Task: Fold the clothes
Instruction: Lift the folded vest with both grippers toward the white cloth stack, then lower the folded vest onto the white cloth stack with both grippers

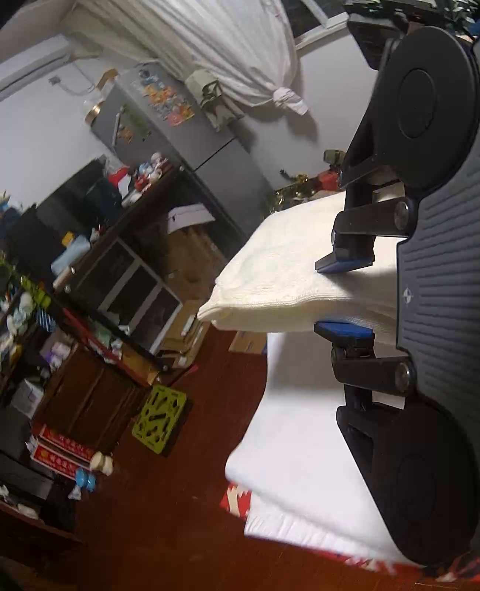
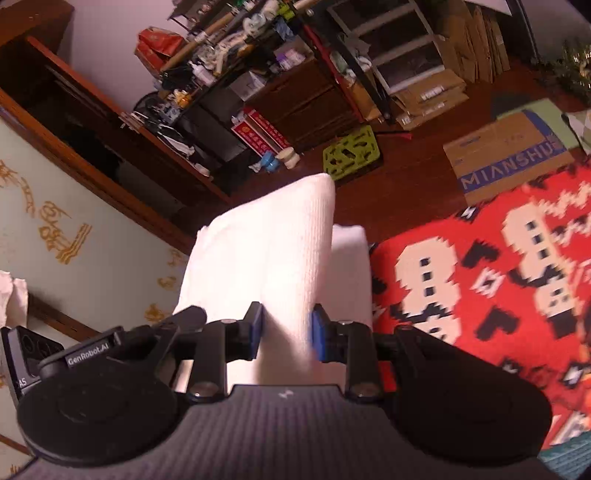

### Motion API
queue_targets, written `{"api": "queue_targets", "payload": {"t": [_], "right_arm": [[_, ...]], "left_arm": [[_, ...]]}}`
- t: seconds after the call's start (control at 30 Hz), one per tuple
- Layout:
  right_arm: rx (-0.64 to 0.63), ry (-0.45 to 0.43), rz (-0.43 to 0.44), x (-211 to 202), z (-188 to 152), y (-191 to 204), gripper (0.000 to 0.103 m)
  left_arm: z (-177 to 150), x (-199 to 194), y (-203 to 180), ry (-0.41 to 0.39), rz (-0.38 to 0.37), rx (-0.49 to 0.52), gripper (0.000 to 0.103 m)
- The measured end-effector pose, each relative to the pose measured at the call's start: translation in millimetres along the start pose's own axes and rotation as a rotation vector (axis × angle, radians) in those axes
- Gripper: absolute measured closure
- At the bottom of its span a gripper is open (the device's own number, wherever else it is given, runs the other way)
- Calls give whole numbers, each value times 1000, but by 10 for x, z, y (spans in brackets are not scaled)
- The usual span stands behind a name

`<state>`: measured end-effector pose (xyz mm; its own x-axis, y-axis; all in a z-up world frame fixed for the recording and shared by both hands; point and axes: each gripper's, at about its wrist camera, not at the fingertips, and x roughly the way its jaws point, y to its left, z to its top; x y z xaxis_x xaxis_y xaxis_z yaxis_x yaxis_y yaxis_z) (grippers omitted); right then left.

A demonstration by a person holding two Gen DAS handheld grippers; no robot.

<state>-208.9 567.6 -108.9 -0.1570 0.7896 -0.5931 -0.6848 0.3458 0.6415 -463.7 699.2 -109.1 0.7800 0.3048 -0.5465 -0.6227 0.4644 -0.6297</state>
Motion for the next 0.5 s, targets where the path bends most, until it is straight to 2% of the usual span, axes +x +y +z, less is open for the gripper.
{"api": "queue_targets", "payload": {"t": [0.23,0.5], "right_arm": [[21,37,-46,578,-222,-110,73],[55,20,-18,660,-400,-294,69]], "left_arm": [[-132,217,446,30,31,-54,76],[-228,176,569,25,21,-59,72]]}}
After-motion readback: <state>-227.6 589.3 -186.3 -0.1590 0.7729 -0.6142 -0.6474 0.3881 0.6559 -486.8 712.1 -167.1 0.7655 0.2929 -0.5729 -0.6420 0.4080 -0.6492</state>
